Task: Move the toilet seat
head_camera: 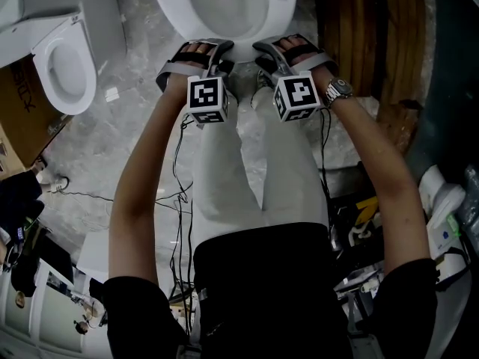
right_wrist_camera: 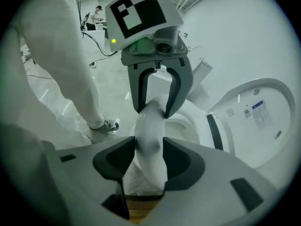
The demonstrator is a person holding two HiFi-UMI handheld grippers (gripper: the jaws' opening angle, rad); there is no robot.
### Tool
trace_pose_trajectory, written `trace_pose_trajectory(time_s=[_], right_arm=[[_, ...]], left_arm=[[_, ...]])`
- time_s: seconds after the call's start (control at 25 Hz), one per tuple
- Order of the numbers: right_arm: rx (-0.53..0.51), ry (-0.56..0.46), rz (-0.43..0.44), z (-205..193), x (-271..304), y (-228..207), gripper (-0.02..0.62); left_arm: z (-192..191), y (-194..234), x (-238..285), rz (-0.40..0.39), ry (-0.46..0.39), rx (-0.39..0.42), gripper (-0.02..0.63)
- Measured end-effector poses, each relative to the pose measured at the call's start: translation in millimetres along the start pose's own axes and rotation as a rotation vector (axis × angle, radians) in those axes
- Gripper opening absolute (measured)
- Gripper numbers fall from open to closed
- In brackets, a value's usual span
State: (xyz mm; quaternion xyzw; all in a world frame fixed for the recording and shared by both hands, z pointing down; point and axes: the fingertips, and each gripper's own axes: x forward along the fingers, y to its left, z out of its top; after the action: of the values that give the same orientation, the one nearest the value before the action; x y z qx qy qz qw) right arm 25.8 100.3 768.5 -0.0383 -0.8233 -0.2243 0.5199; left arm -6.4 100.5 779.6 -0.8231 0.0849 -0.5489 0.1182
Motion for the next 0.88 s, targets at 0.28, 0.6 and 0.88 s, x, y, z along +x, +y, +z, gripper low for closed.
trace_pose_trajectory(time_s=[0.28, 0.6, 0.88], right_arm=[[-0.044, -0.016, -0.132, 3, -14, -4, 0.195], [-0.093, 0.0, -0.146, -5, -17, -5, 0.247], [-0.124, 0.023, -0.24, 0, -32, -23, 0.229]], left_arm=[[4, 8, -10, 0.012, 0.007, -0.003, 0.234], [7, 13, -19, 0.013, 0.012, -0.005, 0.23], [10, 19, -34, 0.039, 0.025, -0.009, 0.218]])
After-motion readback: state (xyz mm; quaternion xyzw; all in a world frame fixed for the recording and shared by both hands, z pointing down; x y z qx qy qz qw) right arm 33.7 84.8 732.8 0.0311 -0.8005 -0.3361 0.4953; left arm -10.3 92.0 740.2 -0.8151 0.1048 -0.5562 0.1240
